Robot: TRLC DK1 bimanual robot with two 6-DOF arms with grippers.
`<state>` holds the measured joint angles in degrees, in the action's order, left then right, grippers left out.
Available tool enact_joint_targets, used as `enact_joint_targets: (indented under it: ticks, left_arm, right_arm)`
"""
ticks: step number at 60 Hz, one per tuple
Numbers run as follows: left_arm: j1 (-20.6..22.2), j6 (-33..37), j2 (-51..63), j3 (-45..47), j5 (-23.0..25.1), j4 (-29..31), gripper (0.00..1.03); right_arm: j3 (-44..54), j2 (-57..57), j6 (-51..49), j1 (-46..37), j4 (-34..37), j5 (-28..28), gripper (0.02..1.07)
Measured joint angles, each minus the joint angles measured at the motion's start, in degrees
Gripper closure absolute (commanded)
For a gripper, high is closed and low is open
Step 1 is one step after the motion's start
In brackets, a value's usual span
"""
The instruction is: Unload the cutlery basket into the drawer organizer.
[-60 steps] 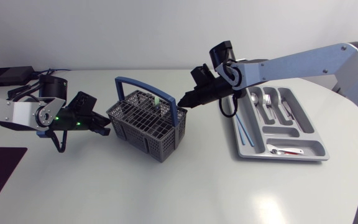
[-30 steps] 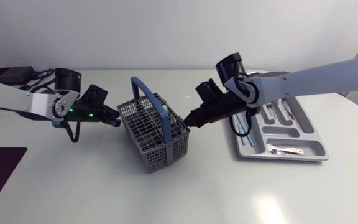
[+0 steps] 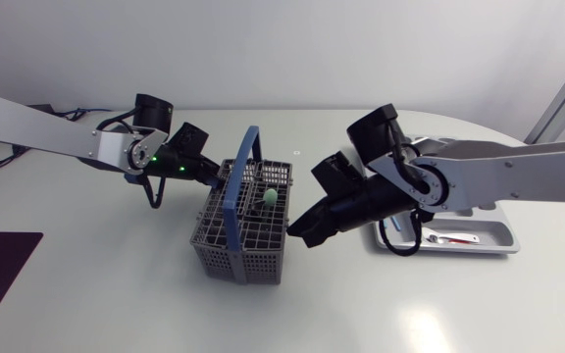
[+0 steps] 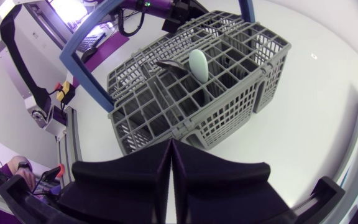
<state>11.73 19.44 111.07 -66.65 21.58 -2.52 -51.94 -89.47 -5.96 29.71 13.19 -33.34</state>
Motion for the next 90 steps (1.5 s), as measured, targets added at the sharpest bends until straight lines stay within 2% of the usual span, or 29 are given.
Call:
enact_joint_targets:
  ticks: [8, 15, 23, 29, 36, 53, 67, 76, 81, 90]
  left_arm:
    - [2.0, 0.0, 0.7, -1.8, -0.9, 1.3, 0.74]
    - [2.1, 0.0, 0.6, -2.1, -0.9, 3.3, 0.74]
    - [-1.0, 0.8, -2.2, -1.0, -0.9, 7.0, 0.74]
    - [-3.9, 3.4, -8.9, 2.8, -0.9, 9.3, 0.73]
    - [-4.6, 7.7, -18.3, 8.2, -0.2, 13.5, 0.72]
    - [-4.2, 20.3, -34.8, 18.5, 5.7, 32.6, 0.72]
    - [0.6, 27.7, -42.0, 20.9, 9.6, 45.1, 0.72]
    - [6.1, 28.8, -42.2, 23.2, 9.9, 45.6, 0.72]
    - [8.3, 28.6, -40.9, 24.0, 9.9, 43.6, 0.72]
    - [8.7, 26.8, -37.4, 24.3, 9.9, 37.3, 0.73]
  right_arm:
    - [1.4, 2.8, 0.0, -0.9, 0.3, 0.1, 1.01]
    - [1.0, 3.8, -0.5, -4.7, -0.1, 0.2, 1.01]
    - [-1.0, 2.8, -1.5, -9.1, -0.5, 0.6, 1.01]
    - [-4.4, -0.4, -1.8, -11.3, -1.9, 0.7, 1.01]
    - [-8.9, -5.5, -1.8, -13.1, -3.3, 0.6, 1.01]
    - [-18.1, -15.9, -1.7, -14.5, -4.4, 0.8, 1.01]
    - [-23.6, -20.9, -1.7, -14.4, -4.5, 0.8, 1.01]
    - [-25.9, -23.3, -1.7, -14.4, -4.4, 0.8, 1.01]
    - [-27.4, -24.6, -1.7, -14.2, -4.2, 0.8, 1.01]
    - [-29.0, -25.6, -1.7, -13.2, -3.1, 0.0, 1.01]
